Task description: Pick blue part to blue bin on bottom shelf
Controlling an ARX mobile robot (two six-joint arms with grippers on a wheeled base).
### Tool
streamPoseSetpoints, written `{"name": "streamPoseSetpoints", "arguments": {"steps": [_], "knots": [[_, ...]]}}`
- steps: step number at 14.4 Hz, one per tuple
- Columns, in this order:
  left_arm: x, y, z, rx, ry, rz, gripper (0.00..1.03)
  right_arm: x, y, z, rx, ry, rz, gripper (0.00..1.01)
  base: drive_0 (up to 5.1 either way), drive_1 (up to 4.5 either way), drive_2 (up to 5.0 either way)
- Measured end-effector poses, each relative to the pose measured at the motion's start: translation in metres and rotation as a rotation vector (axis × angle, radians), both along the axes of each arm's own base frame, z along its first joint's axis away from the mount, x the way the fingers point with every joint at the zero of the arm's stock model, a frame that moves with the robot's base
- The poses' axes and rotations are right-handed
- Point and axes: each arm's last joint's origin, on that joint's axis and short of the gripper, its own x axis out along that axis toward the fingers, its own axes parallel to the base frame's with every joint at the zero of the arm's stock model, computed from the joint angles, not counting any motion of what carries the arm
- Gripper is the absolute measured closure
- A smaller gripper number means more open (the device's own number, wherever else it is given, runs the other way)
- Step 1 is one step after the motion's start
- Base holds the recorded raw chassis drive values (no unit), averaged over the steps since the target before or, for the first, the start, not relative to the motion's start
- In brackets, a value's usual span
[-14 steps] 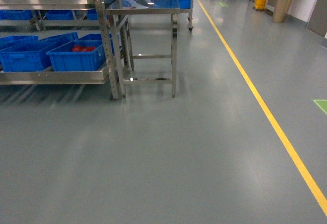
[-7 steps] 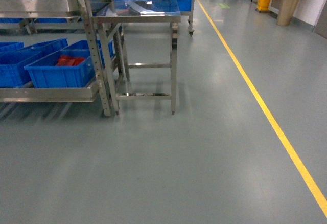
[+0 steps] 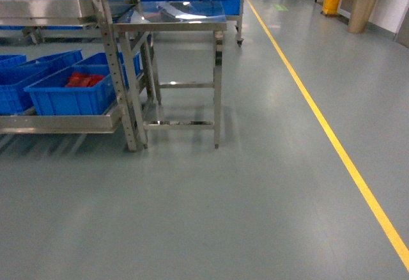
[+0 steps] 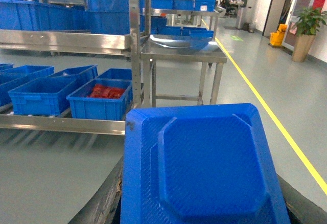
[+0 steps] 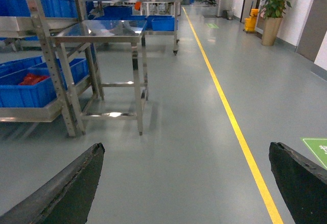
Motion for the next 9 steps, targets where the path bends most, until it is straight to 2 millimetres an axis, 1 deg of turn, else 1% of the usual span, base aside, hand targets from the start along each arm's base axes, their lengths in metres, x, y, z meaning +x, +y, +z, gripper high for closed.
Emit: {"name": "streamPoseSetpoints", "arguments": {"steps": [9], "knots": [[0.0000, 0.0000, 0.0003, 0.000, -0.003, 0.000, 0.59, 0.0000, 0.0000, 0.0001, 0.000, -0.001, 0.000, 0.03, 0.0, 4.26, -4.2]]}}
